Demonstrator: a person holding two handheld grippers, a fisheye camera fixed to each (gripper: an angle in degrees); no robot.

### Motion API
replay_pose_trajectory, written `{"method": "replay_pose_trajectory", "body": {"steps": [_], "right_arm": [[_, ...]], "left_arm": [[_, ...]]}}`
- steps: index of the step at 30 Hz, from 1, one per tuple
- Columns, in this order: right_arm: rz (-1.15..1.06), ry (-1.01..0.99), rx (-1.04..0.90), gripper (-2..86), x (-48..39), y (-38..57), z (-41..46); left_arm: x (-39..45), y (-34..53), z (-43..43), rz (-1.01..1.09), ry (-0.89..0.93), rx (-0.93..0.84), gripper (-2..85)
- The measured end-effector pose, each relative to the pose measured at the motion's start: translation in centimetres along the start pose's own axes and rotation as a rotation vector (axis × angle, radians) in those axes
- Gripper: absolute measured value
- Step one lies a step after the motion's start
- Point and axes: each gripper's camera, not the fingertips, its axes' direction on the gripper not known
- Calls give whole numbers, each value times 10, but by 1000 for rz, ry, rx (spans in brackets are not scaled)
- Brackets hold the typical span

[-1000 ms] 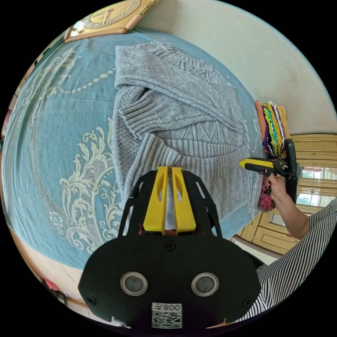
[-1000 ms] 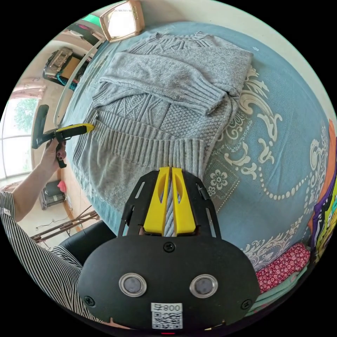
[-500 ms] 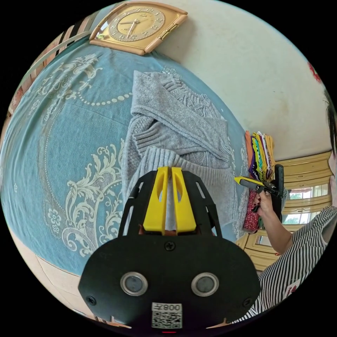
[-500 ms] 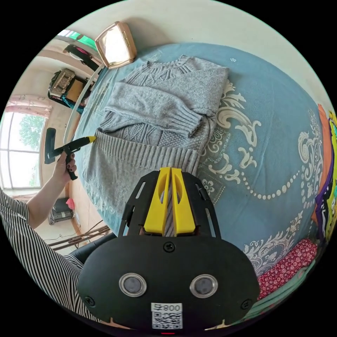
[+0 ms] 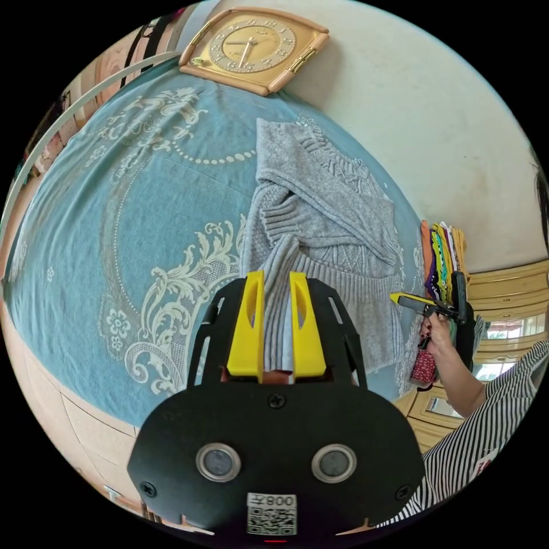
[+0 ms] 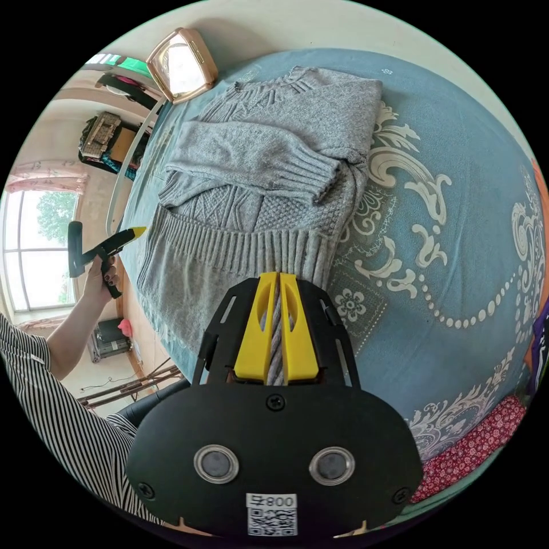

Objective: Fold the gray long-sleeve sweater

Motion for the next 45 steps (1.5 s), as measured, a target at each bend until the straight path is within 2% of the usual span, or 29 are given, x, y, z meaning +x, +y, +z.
{"method": "replay_pose_trajectory", "body": {"steps": [5,12,18,29,32,36,39,45], "right_arm": [[-5,12,-2,5,-2,-3,-1],[-12,-14,31,5,-8,-3,-12],[-19,-11,0,5,-9,-9,2],[31,-45,49,5,0,6,-14],[30,-44,32,5,0,5,-9],[25,-35,36,5,-3,11,-8],[31,-51,38,5,-3,16,-10],[14,-58,57,5,-11,32,-22]], "left_arm": [[-3,-4,8,14,-38,-69,43],[-17,12,-34,-45,-11,36,24],[-34,13,-14,-96,-28,-26,26],[-41,42,-30,-151,66,43,46],[-30,48,-29,-99,105,41,35],[8,31,2,95,130,-43,12],[32,13,30,189,2,-100,5],[31,4,37,177,11,-59,2]]}}
